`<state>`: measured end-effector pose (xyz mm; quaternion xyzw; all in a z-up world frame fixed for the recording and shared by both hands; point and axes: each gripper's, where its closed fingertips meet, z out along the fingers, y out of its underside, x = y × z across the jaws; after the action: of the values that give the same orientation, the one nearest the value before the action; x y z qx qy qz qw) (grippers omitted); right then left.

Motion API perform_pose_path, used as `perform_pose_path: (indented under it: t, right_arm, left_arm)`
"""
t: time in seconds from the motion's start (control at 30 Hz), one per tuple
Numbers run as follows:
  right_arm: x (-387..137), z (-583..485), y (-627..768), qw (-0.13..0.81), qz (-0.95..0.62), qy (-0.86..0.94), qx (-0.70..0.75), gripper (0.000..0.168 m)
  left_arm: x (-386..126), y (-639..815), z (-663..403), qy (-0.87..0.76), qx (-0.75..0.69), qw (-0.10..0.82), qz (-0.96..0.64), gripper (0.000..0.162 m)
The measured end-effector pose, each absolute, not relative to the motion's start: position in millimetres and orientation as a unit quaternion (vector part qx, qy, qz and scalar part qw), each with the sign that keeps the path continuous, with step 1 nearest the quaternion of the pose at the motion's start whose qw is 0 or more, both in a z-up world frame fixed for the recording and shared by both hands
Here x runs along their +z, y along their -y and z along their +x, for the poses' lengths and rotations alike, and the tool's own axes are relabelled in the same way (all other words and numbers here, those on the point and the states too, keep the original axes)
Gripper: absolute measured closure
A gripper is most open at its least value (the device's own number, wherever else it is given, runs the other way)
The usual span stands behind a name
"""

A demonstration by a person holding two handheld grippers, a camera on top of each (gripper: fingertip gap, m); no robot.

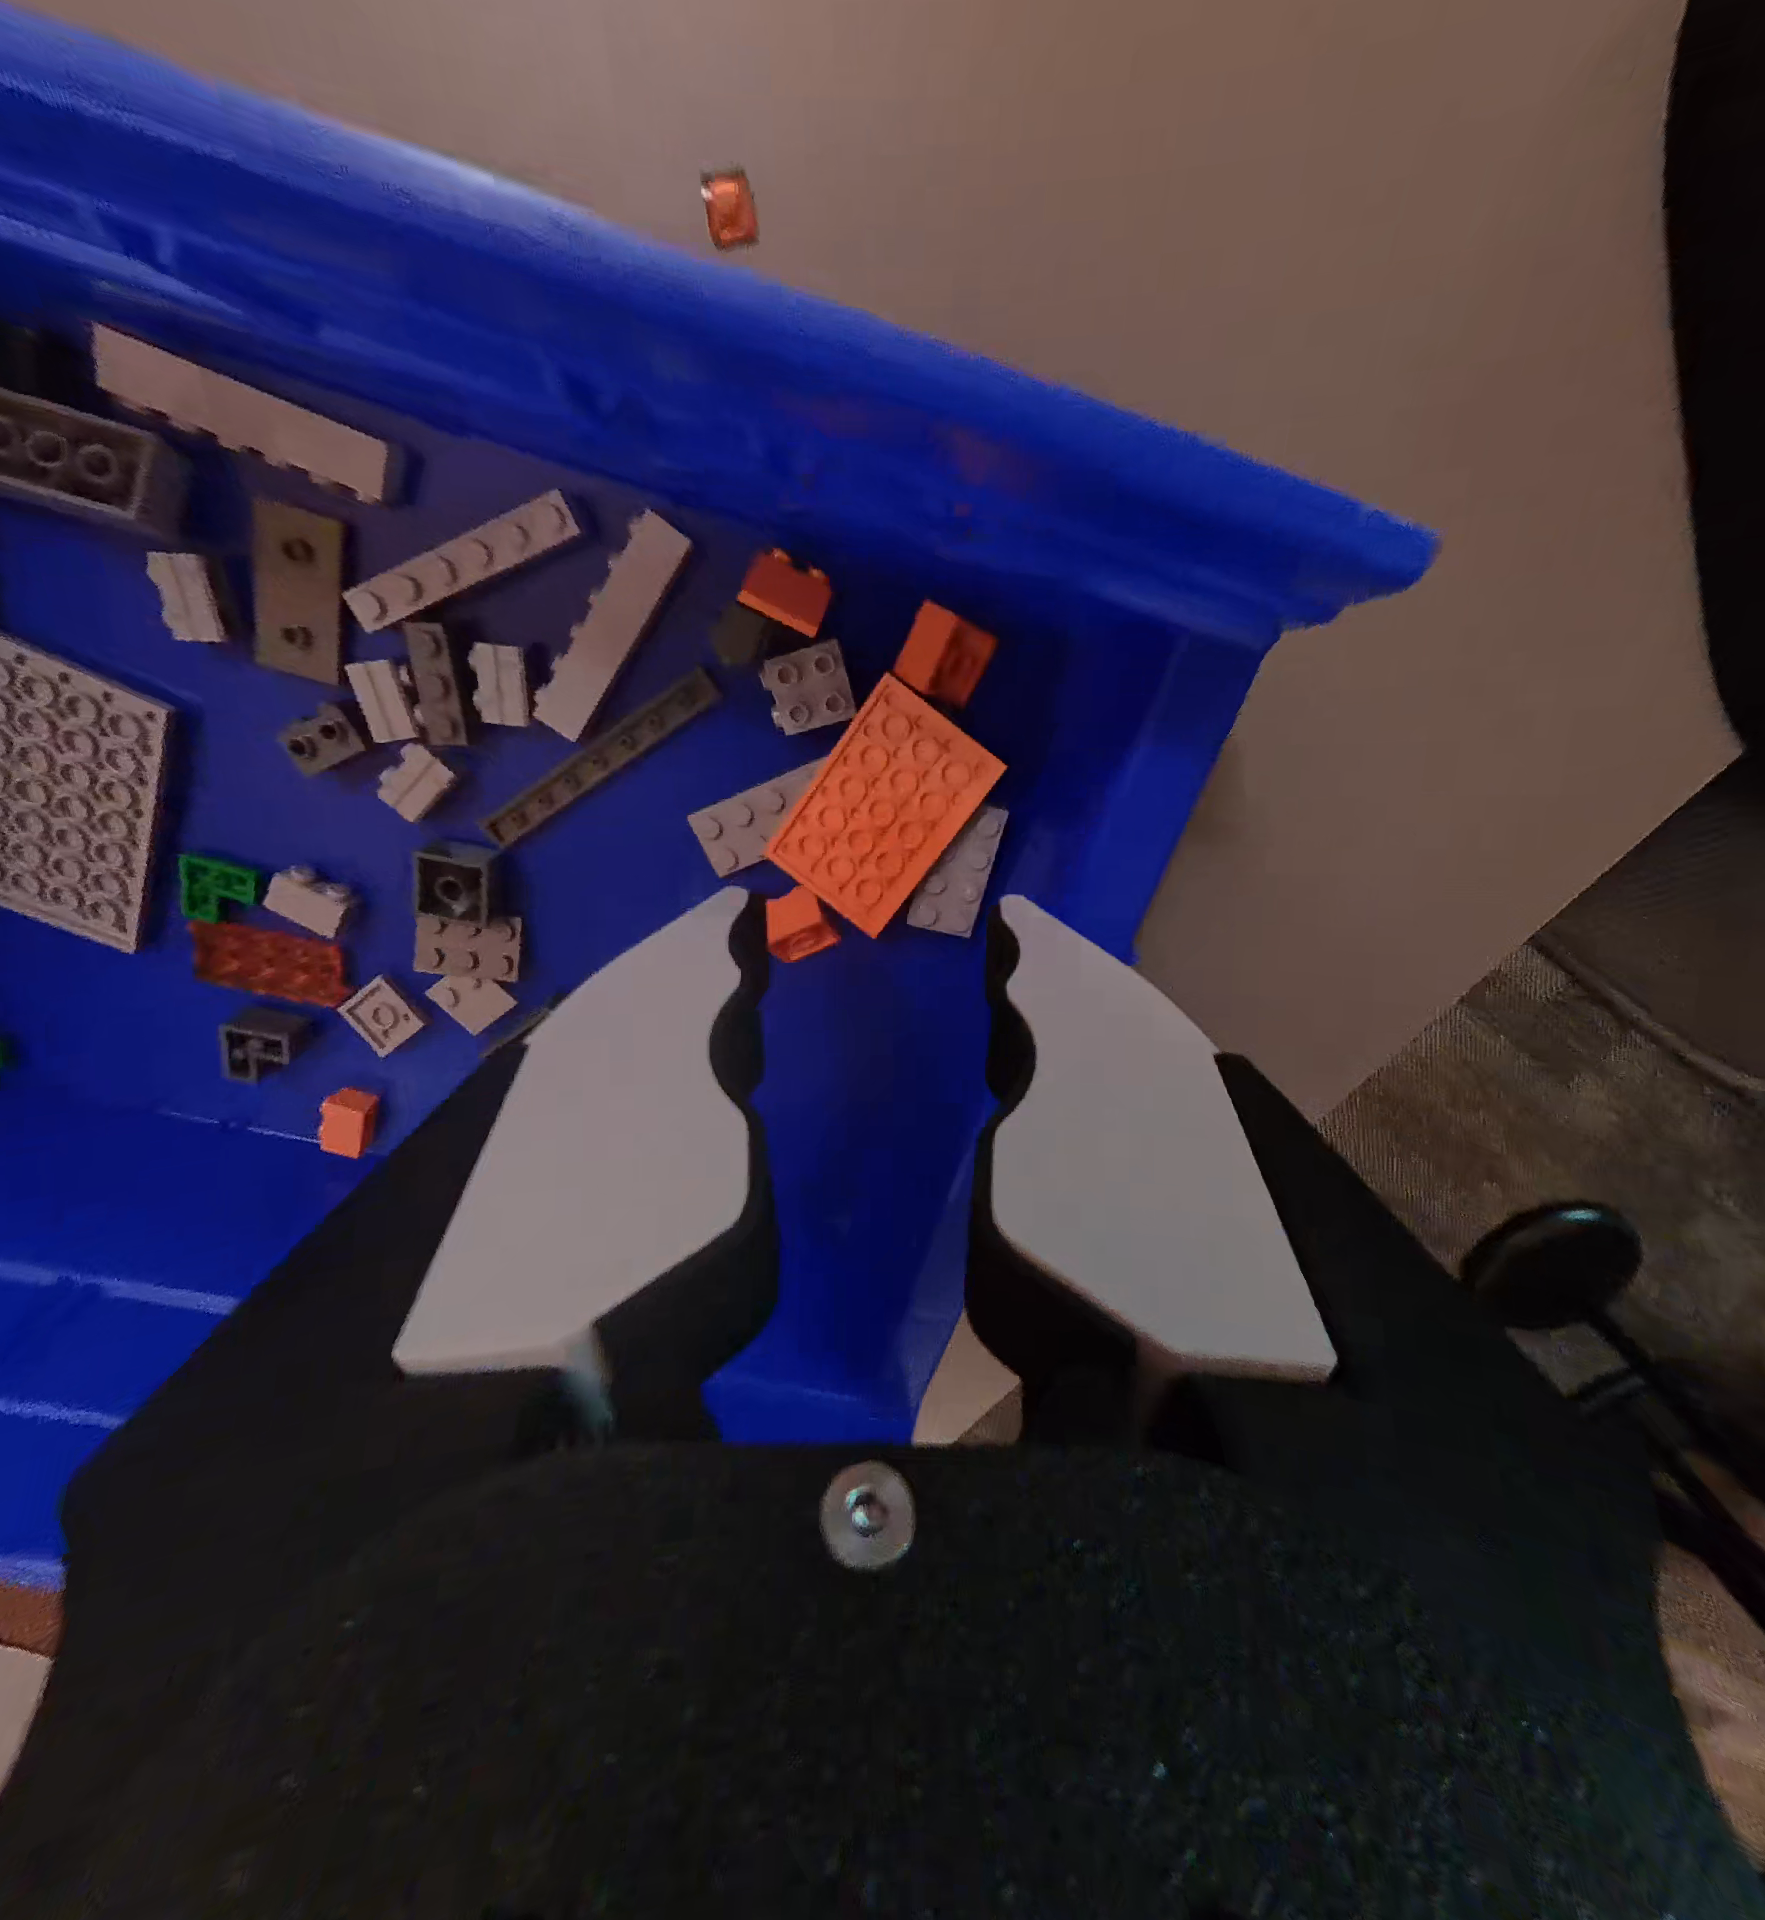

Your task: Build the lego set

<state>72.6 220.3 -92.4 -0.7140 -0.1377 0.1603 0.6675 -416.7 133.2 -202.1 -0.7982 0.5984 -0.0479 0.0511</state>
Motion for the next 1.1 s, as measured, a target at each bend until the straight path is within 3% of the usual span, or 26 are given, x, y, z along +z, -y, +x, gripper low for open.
perform_pose_path:
  t: [0.17,0.4,0.67,0.83,1.1]
  right_arm:
    - [-92.2,73.6,-218.9,0.668,-0.715,0.149,0.141,0.168]
    - [-97.7,68.3,-219.3,0.660,-0.719,0.154,0.151,0.168]
    - [-106.3,62.7,-220.1,0.650,-0.726,0.172,0.144,0.168]
    - [-96.5,57.6,-216.7,0.662,-0.713,0.178,0.144,0.168]
    - [-59.1,-1.7,-181.2,0.683,-0.647,0.309,0.140,0.168]
  left_arm:
    - [-225.4,-129.8,-424.7,-0.641,-0.050,-0.018,-0.766,0.120]
    - [-244.3,-133.3,-422.9,-0.680,-0.036,-0.037,-0.731,0.119]
    - [-231.6,-142.7,-426.0,-0.655,-0.049,0.019,-0.754,0.126]
    - [-191.2,-159.0,-433.4,-0.601,-0.067,0.117,-0.788,0.127]
    - [-72.9,-157.4,-330.1,-0.582,-0.172,0.387,-0.695,0.127]
